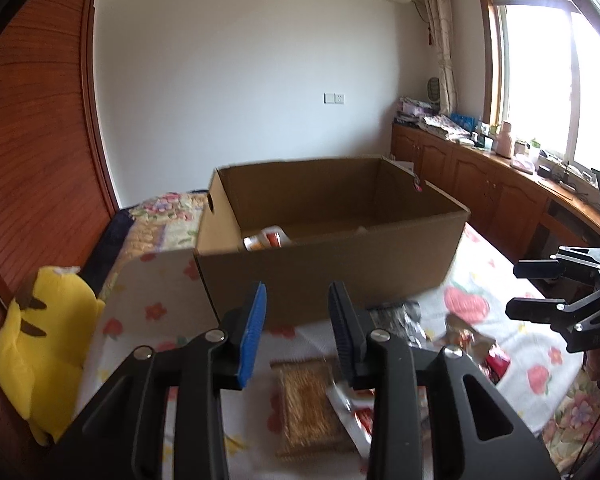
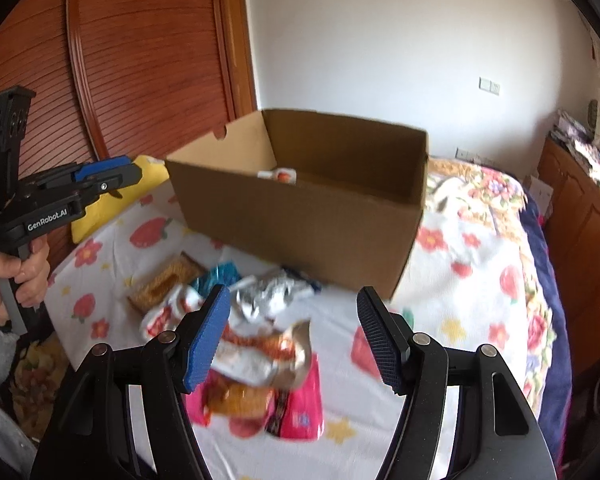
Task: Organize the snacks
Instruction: 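Lower the right gripper onto the pink sausage packet and close it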
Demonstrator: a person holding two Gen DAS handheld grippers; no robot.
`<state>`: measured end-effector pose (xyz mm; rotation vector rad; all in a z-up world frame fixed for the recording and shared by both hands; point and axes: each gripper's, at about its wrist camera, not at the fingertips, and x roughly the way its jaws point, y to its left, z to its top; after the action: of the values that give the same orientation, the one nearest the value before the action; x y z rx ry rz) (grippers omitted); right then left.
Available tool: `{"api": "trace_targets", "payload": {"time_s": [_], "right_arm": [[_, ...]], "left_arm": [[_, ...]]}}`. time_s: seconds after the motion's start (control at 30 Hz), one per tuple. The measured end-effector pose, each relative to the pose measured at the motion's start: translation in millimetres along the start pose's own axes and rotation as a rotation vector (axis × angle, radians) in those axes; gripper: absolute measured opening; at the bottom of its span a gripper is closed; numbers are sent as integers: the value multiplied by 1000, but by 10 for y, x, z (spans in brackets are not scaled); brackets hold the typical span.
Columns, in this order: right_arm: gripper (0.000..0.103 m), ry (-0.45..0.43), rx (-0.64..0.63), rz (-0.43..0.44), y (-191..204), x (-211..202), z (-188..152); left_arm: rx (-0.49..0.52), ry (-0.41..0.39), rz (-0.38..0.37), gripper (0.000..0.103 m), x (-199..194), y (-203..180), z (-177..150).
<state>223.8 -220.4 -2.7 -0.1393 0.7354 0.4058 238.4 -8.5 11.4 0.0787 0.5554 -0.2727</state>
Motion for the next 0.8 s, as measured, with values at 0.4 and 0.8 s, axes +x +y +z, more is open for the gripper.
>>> {"api": "trace_targets", "payload": {"time_s": [0.4,0.8], "right_arm": [[66,49,86,-2,-71,-49,-516],[62,43,131,-44,216,98,-720]], "left_arm": [[4,49,-21,33,-8,-218,-382],[5,62,-21,33,-52,-323,-636]]}}
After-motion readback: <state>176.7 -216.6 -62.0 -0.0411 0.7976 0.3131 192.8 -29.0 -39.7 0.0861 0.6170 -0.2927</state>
